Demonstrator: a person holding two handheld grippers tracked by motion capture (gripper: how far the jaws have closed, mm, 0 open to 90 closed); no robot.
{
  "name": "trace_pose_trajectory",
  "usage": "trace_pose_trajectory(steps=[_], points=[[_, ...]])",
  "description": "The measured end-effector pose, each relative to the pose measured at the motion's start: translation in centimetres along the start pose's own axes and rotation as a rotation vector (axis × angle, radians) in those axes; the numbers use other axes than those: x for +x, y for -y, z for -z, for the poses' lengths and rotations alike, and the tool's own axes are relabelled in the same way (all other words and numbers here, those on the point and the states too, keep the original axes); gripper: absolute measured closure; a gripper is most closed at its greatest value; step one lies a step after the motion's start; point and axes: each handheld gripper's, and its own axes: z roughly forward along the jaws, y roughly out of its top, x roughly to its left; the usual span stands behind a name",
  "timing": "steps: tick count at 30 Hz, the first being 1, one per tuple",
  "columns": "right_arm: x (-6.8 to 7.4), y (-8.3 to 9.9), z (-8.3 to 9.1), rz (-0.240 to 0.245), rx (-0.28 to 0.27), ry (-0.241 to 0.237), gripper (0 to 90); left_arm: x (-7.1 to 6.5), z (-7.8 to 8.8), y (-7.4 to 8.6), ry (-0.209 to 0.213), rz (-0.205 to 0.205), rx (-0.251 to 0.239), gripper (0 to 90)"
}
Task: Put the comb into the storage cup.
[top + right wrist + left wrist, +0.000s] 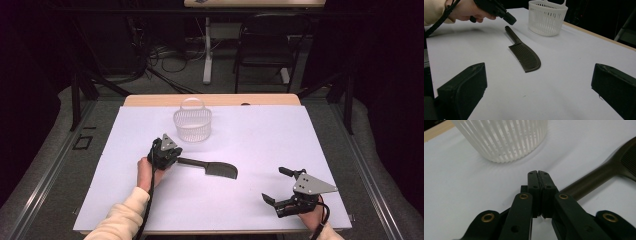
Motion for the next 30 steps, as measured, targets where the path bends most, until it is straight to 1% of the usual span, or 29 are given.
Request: trace_pose_trajectory(steps=[1,2,4,5,10,14,17,19,20,24,25,26,27,30], points=[[0.01,-0.01,0.0,0.0,0.0,-0.001,0.0,-0.09,-0.03,-0.01,0.006,0.002,0.012,88.3],[0.01,-0.01,0.0,0.0,0.0,-0.001,0.0,-0.09,-0.03,-0.01,0.006,0.002,0.012,88.3],[0.01,0.0,-0.01,0.0,0.0,-0.001,0.0,-0.14,-0.05,-0.02,0.01,-0.006,0.022,88.5],[0.01,0.0,-0.01,0.0,0.001,0.0,0.0,-0.13,-0.13,0.01,0.015,-0.014,0.035,88.7],[0.0,0.01,-0.04,0.0,0.001,-0.002,0.0,-0.08,-0.21,0.07,0.033,-0.015,0.051,89.3],[-0.01,0.0,-0.03,-0.001,0.001,-0.001,0.0,-0.13,-0.15,0.07,0.039,-0.02,0.064,89.5],[0.0,0.0,-0.02,-0.001,0.001,0.0,0.0,-0.3,-0.02,0.06,0.063,-0.027,0.082,89.6],[-0.01,0.01,-0.03,0.0,0.003,0.001,0.0,-0.35,0.02,0.06,0.066,-0.029,0.089,89.6],[0.0,0.01,-0.04,-0.003,0.004,0.0,0.0,-0.47,0.06,0.09,0.077,-0.031,0.096,89.6],[0.01,0.01,-0.04,-0.005,0.008,-0.002,0.0,-0.67,0.15,0.24,0.086,-0.034,0.104,89.5],[0.01,0.01,-0.04,-0.005,0.008,-0.002,0.0,-0.71,0.22,0.28,0.093,-0.036,0.111,89.4],[0.01,0.02,-0.04,-0.005,0.009,-0.003,0.0,-0.81,0.25,0.36,0.095,-0.032,0.109,89.4],[0.0,0.02,-0.03,-0.005,0.008,-0.003,0.0,-0.89,0.35,0.44,0.104,-0.037,0.12,89.4],[0.01,0.02,-0.05,-0.007,0.009,-0.001,0.0,-1.03,0.45,0.52,0.108,-0.035,0.122,89.4]])
